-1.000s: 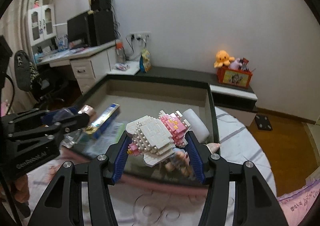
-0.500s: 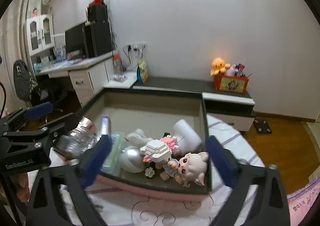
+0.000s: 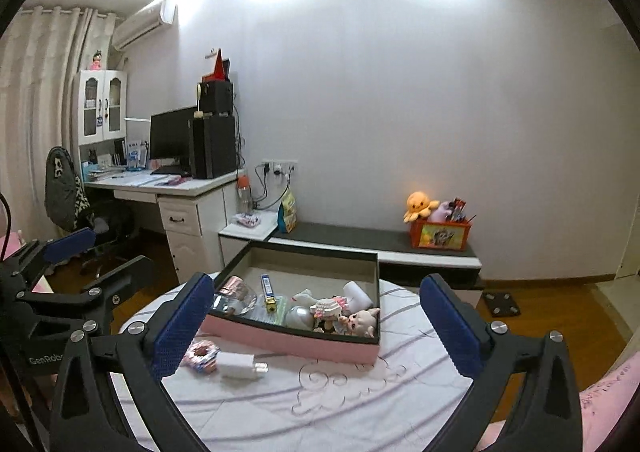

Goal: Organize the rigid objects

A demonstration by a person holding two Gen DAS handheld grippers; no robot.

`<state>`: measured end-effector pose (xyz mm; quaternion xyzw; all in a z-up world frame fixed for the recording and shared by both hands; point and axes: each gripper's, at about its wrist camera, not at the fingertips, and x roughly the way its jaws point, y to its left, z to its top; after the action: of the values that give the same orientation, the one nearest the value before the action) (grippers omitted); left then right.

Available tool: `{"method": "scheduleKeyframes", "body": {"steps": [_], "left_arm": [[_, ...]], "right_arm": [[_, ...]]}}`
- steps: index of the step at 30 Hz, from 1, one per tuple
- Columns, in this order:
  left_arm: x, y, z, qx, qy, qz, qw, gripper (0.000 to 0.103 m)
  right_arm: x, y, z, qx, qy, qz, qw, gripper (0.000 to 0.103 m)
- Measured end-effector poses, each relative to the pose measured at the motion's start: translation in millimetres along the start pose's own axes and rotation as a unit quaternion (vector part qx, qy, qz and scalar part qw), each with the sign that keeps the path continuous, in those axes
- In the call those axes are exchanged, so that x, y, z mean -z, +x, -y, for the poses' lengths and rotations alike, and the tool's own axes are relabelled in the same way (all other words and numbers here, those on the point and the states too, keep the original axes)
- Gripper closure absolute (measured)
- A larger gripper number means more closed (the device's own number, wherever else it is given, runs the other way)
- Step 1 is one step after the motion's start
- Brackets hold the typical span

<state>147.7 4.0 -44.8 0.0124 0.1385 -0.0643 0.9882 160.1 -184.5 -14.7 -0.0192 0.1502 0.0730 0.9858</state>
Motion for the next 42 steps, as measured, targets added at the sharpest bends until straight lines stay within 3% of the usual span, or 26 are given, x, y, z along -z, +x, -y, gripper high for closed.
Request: {"method": "scheduleKeyframes", "body": {"steps": [8, 17, 34, 42], "left_arm": [[-3.2, -69.8, 12.3, -0.028, 0.017, 0.052, 0.9981, 0.001], [-7.1, -102.6, 14.6, -0.042, 0.020, 0.080, 0.9957, 0.001], [-5.0, -94.9, 15.5, -0.052, 0.021, 0.077, 0.9954, 0.001], [2.2, -75.3, 11.1, -0.052, 0.020, 0.056, 0.9969, 0.000]], "right_arm": [[1.9, -72.2, -14.6, 0.011, -0.010, 0.039, 0.999, 0.000], [-2.2, -105.9, -21.5, 0.012, -0.011, 0.060, 0.998, 0.000], [-0.2, -106.1, -28.7, 0.017, -0.013, 0.062, 0.998, 0.000], [3.3, -92.1, -28.9, 0.018, -0.012, 0.046, 0.999, 0.000]]}}
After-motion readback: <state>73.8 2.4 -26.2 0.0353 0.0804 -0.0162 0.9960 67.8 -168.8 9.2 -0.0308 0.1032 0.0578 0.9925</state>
